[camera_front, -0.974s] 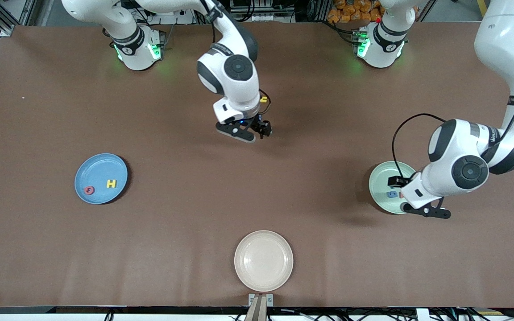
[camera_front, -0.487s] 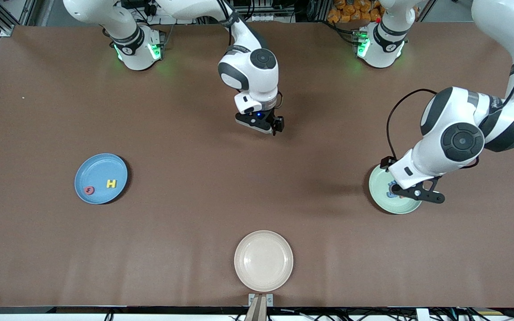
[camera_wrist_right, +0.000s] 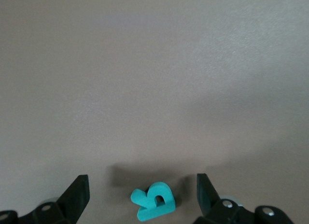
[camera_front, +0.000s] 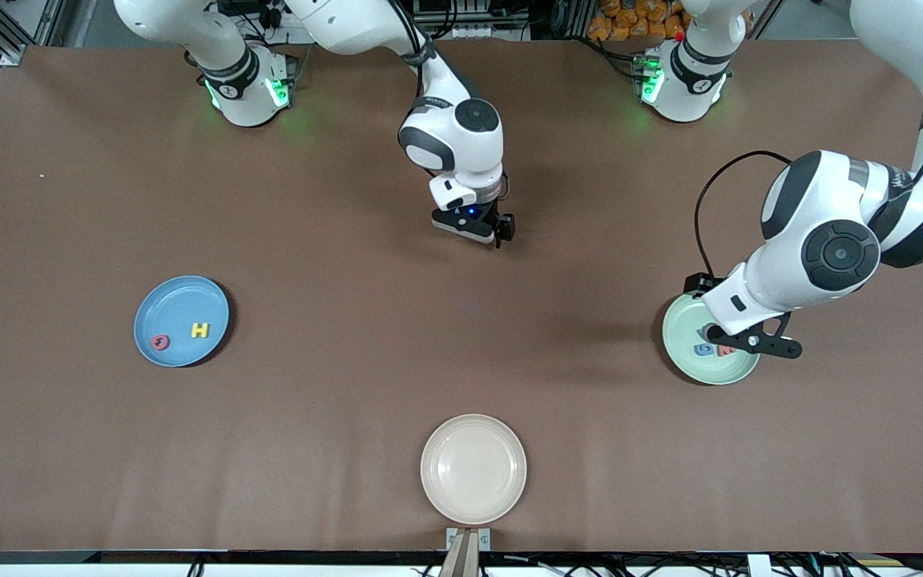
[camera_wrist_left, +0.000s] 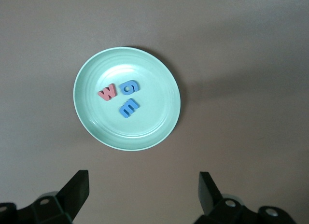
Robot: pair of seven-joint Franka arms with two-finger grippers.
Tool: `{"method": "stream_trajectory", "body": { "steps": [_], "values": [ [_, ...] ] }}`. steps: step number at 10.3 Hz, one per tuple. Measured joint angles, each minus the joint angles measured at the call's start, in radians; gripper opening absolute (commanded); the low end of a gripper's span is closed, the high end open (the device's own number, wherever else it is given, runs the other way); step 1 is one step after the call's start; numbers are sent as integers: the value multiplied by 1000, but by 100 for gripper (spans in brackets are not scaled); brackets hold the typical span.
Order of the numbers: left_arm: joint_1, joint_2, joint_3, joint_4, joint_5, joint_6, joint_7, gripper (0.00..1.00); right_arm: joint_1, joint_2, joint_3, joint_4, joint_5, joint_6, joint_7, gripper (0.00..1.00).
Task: Sort uppercase to blue plate, lowercase to green plate
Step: 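Grasp the teal b with the right gripper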
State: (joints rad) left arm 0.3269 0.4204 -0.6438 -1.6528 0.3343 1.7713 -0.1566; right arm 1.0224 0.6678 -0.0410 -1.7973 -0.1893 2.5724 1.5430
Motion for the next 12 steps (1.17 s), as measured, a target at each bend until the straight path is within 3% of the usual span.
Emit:
{"method": "stream_trajectory", "body": {
  "steps": [6, 12],
  "values": [
    [11, 0, 1, -6, -2, -2, 0, 100, 1, 25, 13, 1, -12, 39, -35, 83],
    [12, 1, 2, -10, -2, -2, 0, 100, 1, 24, 17, 1, -12, 31, -80, 64]
  ]
}}
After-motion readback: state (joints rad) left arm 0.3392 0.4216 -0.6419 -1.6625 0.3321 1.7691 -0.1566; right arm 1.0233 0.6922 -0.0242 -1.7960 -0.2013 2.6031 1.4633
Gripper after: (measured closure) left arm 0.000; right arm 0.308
